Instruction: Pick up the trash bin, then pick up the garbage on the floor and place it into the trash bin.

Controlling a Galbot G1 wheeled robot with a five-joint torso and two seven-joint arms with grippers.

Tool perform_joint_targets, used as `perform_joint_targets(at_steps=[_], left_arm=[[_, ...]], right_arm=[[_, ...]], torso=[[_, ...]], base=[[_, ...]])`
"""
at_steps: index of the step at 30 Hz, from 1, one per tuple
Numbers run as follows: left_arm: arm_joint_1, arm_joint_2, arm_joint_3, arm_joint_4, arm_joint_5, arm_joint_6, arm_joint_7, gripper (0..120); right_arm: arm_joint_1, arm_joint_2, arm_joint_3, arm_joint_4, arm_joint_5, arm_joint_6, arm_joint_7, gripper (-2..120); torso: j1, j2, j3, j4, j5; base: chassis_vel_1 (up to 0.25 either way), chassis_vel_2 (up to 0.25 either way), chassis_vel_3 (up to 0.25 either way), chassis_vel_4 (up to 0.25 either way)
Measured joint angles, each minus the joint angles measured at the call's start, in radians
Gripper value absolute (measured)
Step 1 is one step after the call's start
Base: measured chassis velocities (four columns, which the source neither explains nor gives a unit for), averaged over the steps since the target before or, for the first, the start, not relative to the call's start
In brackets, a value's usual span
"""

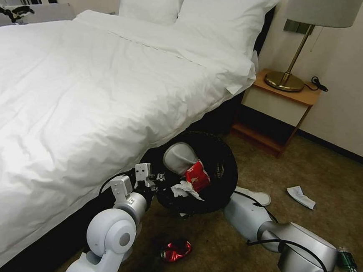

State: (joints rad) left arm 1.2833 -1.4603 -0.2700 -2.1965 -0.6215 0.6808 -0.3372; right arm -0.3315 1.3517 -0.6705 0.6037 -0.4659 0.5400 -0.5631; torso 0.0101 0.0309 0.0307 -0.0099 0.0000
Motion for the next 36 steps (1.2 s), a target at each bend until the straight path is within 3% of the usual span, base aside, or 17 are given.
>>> perform_joint_targets(at_steps=[15,23,29,36], left_arm=[[-0.006,0.005,-0.016,-0.003,0.049,-0.019,0.027,0],[-0.009,0.006,-0.024,-0.001,0.059,-0.029,0.033,0],[-0.012,0.009,-0.031,-0.001,0.059,-0.031,0.041,0],[-0.014,0.007,-0.034,0.002,0.064,-0.038,0.043,0]], right_arm=[[0.001,-0.003,-0.030,0.036,0.060,-0.031,0.023,64],[0.003,-0.063,-0.125,0.195,0.240,-0.102,0.010,96],[-0.008,-0.131,-0.173,0.319,0.403,-0.152,-0.010,100],[-0.034,-0.202,-0.163,0.348,0.476,-0.145,-0.099,100]], torso=[[0.000,0.000,0.000,0.0000,0.0000],[0.000,0.000,0.000,0.0000,0.0000],[0.000,0.000,0.000,0.0000,0.0000],[0.000,0.000,0.000,-0.0001,0.0001]], base=[[0.000,0.000,0.000,0.000],[0.000,0.000,0.000,0.000],[0.000,0.000,0.000,0.000],[0.000,0.000,0.000,0.000]])
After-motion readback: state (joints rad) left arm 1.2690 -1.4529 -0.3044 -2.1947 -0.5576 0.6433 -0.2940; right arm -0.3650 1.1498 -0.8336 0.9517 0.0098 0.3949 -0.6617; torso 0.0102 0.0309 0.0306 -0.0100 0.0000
